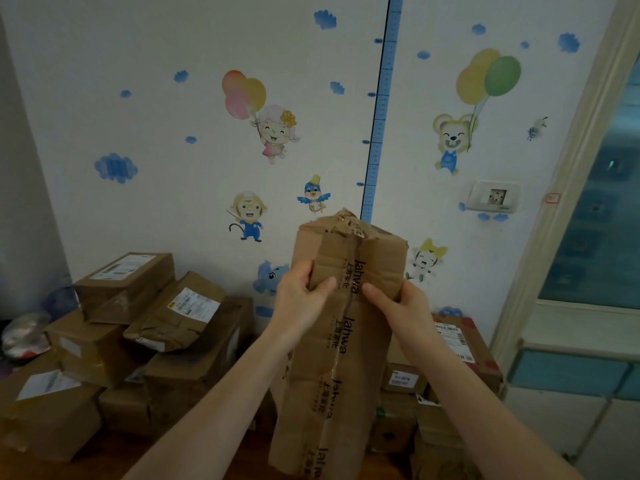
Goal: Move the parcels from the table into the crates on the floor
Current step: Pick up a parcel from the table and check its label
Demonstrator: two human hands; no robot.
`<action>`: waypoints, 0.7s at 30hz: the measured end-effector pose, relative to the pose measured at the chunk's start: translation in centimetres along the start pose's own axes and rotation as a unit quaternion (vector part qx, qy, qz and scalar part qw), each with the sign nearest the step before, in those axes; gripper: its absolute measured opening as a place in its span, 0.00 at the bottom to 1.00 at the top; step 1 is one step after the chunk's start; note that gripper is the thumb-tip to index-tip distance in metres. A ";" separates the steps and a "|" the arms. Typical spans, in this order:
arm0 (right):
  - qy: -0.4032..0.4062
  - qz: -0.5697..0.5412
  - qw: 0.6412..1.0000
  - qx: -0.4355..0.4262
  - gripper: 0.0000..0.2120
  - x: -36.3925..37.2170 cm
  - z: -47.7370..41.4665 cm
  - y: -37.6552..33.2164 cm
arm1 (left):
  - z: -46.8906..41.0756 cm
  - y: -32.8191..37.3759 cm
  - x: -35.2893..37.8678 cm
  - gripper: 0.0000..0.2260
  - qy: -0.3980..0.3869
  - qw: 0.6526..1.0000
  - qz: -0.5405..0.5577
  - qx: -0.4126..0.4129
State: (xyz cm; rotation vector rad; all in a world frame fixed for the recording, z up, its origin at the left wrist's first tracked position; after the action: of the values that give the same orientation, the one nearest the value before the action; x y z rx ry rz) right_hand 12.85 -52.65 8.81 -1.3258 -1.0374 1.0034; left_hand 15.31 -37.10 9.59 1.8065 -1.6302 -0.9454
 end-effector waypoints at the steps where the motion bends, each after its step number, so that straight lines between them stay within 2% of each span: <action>1: 0.007 0.006 1.000 -0.010 0.06 0.0 0.1 0.0 | -0.1 0.0 0.1 0.07 -0.003 1.000 -0.003 -0.002; 5: 0.003 0.055 0.998 -0.036 0.06 0.2 0.6 0.2 | -0.5 0.5 -0.2 0.07 0.013 0.999 -0.024 0.026; 10: -0.010 0.058 0.997 -0.049 0.10 -0.1 0.7 -0.9 | -0.3 0.4 -0.3 0.05 0.013 0.998 -0.031 0.055; 13: 0.021 0.082 0.992 -0.094 0.10 -0.3 0.9 -0.8 | -0.5 0.9 -0.4 0.06 -0.025 0.999 -0.014 0.031; 16: 0.017 0.076 0.990 -0.116 0.11 -0.1 1.2 -0.4 | -0.7 1.8 -0.4 0.12 -0.045 0.998 0.035 -0.016; 18: -0.002 0.053 0.995 -0.089 0.16 0.2 1.5 -0.4 | -0.6 2.1 -0.3 0.13 -0.016 0.998 0.054 -0.027; 21: -0.083 -0.092 0.989 0.085 0.28 0.4 1.4 -1.3 | -0.2 1.9 -0.1 0.09 0.013 0.999 0.033 0.010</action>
State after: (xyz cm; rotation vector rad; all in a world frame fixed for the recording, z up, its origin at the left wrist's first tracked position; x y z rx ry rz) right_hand 11.56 -51.89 10.06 -1.0026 -1.1498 1.0503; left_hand 14.24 -37.30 11.21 1.7595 -1.6780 -0.8762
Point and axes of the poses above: each hand's wrist, its own z-axis away from the middle knuckle, its own x-axis out of the palm, y = z × x, the point moved 2 cm from there along -z, towards the middle knuckle, and after that the axes turned 15 degrees about x, right-handed, at the moved point
